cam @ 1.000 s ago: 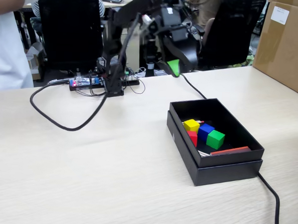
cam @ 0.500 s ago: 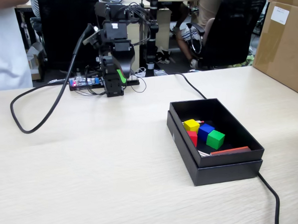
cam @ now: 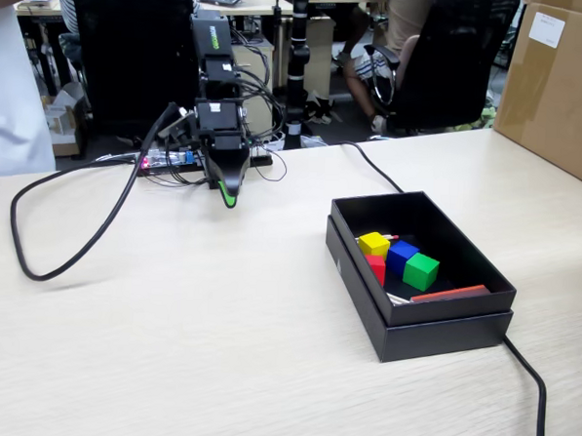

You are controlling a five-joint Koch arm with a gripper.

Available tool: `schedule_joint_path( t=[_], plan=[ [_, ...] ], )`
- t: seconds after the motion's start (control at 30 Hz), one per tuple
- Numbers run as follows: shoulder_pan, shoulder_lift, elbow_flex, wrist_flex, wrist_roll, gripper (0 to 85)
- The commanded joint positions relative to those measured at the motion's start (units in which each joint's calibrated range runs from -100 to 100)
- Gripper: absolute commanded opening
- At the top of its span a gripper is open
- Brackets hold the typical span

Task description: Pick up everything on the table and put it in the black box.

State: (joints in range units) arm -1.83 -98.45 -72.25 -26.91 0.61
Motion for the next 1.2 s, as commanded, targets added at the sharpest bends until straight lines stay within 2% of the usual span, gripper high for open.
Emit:
schedule_joint_path(
  t=[0.0, 0.23, 0.4, 1.17],
  plan=[
    [0.4, -1.6, -0.8, 8.2, -0.1, 51.5],
    [0.6, -1.6, -14.2, 20.9, -1.1, 50.4],
    [0.6, -1.6, -21.8, 24.8, -1.3, 50.7],
    [0.5, -1.6, -23.9, 25.1, -1.2, 50.0]
  ],
)
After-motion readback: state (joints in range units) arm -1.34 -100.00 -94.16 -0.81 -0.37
